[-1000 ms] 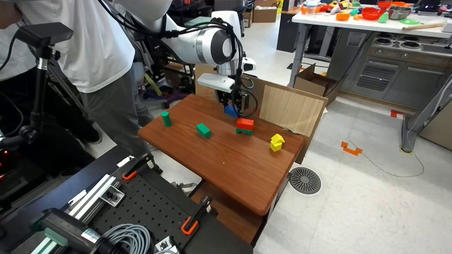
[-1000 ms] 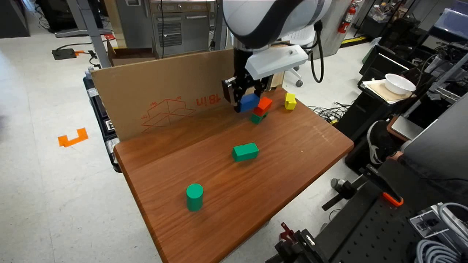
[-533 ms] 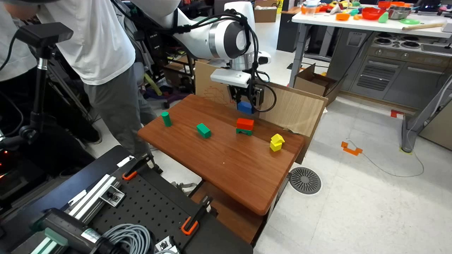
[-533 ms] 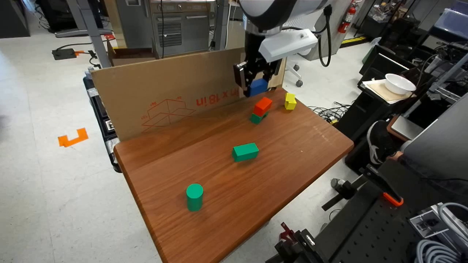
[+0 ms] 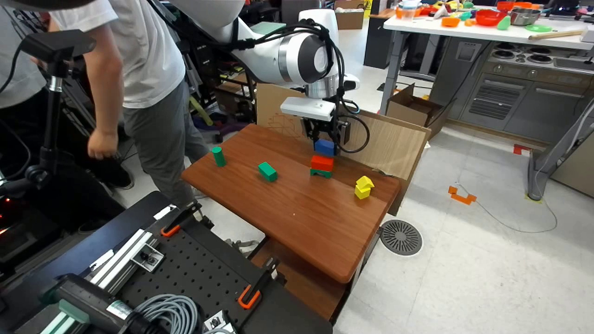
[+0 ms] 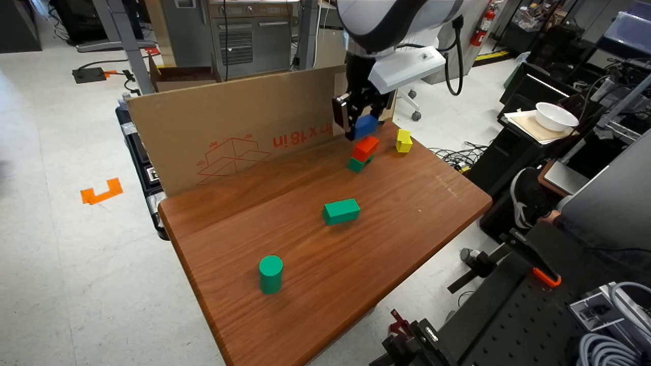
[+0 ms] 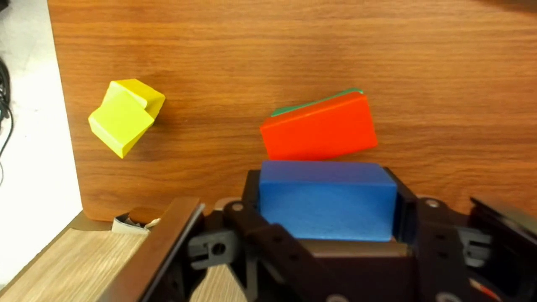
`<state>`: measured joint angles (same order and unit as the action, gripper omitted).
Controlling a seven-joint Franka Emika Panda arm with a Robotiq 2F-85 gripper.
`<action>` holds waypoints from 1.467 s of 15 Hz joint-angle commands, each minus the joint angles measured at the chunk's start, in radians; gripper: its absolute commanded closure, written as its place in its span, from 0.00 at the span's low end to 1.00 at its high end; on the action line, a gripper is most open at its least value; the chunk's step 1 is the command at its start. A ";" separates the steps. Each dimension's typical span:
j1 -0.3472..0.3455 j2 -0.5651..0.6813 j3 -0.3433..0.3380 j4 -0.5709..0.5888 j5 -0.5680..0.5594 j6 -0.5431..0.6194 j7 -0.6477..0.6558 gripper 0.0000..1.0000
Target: Take the blue block and put it on top of the orange block
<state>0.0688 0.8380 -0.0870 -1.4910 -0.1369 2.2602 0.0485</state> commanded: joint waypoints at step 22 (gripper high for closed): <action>-0.014 -0.037 0.016 -0.090 -0.023 -0.007 -0.052 0.00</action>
<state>0.0687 0.8360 -0.0827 -1.5432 -0.1490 2.2602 0.0108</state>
